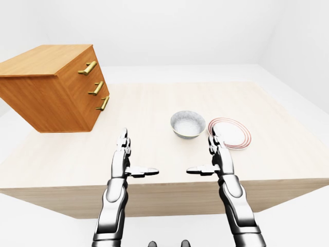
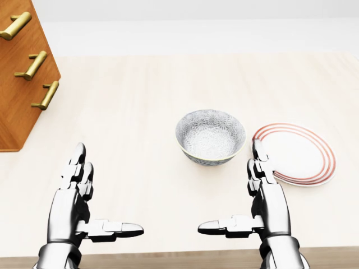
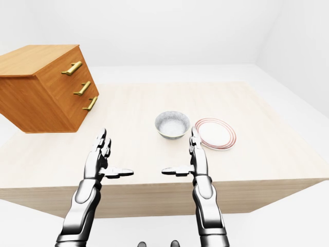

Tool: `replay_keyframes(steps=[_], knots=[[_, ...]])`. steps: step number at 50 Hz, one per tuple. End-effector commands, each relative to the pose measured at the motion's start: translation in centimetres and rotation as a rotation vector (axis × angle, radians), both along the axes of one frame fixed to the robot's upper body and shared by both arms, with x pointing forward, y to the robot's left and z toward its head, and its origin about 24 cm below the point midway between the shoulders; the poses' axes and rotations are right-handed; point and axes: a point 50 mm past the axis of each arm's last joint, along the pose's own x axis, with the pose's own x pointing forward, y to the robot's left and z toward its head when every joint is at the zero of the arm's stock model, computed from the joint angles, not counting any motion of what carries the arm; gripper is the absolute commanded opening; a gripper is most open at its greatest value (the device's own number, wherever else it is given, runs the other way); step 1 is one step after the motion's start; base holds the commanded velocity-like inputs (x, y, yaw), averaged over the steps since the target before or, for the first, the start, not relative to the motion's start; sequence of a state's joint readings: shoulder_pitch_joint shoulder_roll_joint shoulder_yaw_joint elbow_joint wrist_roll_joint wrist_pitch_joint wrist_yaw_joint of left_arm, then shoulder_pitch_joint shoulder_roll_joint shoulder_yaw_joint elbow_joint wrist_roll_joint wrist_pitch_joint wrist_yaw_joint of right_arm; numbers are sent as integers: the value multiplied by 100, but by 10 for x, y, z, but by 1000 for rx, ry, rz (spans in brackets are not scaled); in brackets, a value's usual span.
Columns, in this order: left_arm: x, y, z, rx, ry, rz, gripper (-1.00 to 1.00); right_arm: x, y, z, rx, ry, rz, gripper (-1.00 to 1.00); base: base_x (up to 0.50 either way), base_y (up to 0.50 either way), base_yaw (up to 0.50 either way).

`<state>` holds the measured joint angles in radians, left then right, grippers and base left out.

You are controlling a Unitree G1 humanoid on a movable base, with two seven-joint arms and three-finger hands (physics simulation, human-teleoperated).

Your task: Put the bowl on top of the cabinet.

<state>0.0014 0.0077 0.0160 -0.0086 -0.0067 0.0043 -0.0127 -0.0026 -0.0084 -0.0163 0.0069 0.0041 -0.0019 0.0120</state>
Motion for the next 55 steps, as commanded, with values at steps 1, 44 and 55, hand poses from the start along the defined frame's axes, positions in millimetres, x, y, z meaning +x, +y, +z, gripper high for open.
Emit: replay_keyframes(steps=[1, 44, 55], knots=[[-1, 8, 5, 2, -10, 7, 100, 2, -9, -3, -11, 8, -11, 100, 0, 0, 0], [-104, 117, 180, -82, -816, 454, 100, -141, -91, 225, -119, -1011, -317, 100, 0, 0, 0], [-102, 115, 179, -79, -810, 448, 100, -140, -90, 224, -124, -1013, -323, 100, 2, 0, 0]])
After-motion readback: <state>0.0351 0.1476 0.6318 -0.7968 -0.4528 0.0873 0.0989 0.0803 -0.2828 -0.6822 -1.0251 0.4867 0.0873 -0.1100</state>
